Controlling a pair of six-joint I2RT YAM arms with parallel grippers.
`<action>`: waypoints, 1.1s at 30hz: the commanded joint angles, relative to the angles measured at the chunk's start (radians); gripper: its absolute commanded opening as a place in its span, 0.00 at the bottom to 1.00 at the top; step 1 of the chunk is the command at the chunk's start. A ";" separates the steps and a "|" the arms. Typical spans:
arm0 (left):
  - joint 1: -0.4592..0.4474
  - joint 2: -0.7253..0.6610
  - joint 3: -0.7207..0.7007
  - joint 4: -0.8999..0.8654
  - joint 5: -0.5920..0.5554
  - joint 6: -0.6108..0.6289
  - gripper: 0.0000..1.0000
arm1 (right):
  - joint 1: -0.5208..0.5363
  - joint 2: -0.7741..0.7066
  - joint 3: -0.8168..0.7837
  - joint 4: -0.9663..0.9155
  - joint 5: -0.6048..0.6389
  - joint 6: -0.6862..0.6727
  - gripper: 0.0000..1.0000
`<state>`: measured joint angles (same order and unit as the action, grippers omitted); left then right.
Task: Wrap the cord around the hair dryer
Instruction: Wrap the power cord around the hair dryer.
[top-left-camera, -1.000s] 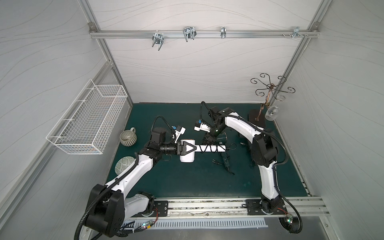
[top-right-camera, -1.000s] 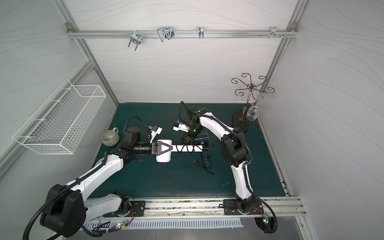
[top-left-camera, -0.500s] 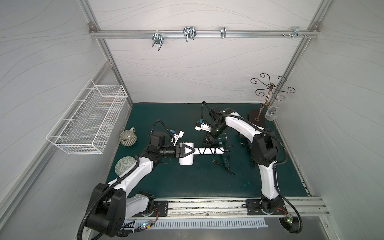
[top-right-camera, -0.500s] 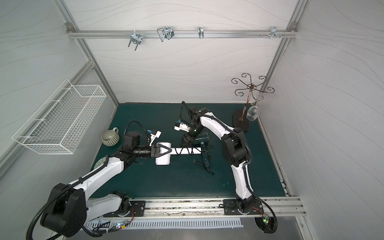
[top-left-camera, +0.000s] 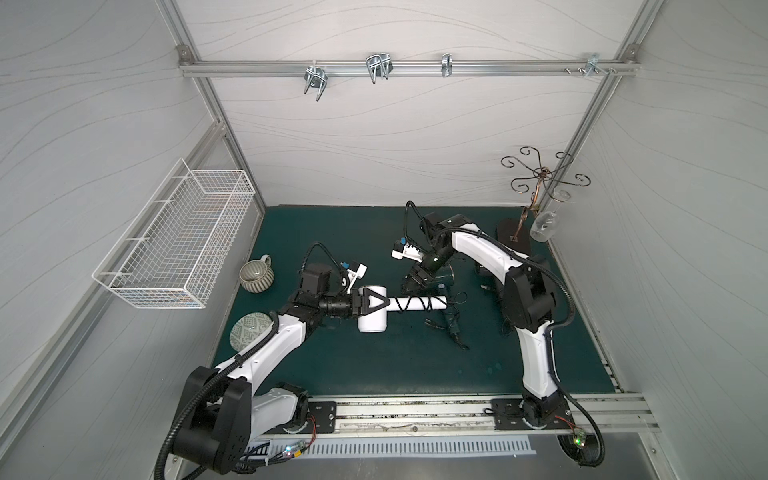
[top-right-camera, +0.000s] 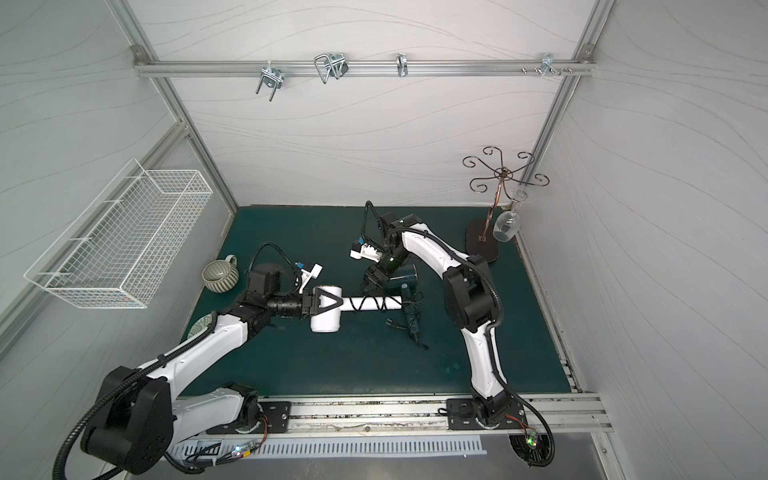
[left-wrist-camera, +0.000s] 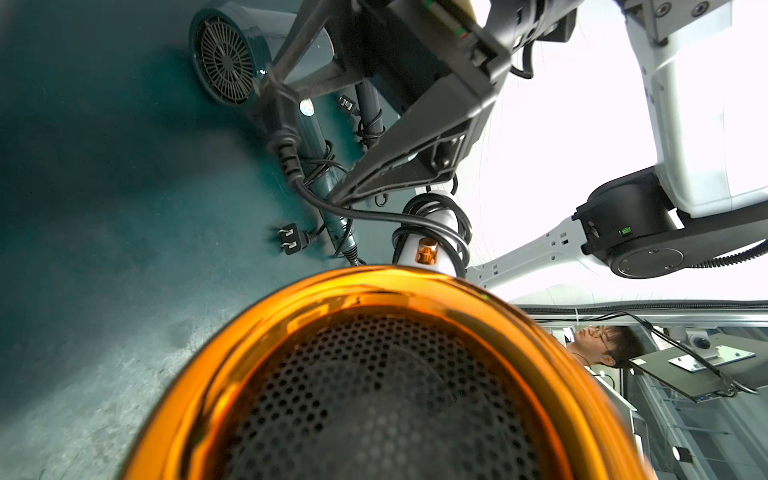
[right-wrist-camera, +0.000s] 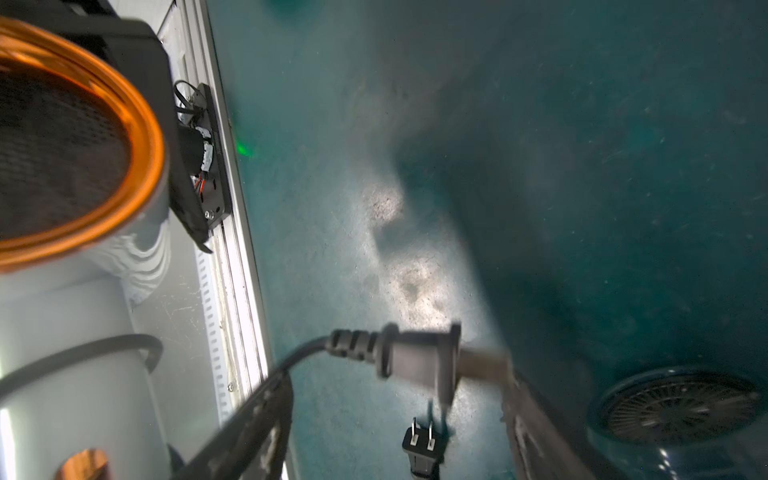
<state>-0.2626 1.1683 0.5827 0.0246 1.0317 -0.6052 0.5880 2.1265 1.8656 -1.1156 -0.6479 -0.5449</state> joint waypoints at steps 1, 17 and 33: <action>0.003 -0.019 0.013 0.062 0.031 -0.015 0.00 | -0.011 -0.016 0.030 -0.012 -0.031 -0.001 0.82; 0.003 -0.028 0.020 0.046 0.033 -0.006 0.00 | -0.036 -0.063 0.058 0.049 -0.052 0.038 0.92; 0.005 -0.041 0.078 -0.060 0.037 0.067 0.00 | -0.044 -0.258 -0.067 0.014 -0.197 -0.026 0.95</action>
<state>-0.2623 1.1645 0.5827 -0.0612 1.0290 -0.5732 0.5289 1.9160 1.8503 -1.0592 -0.7704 -0.5209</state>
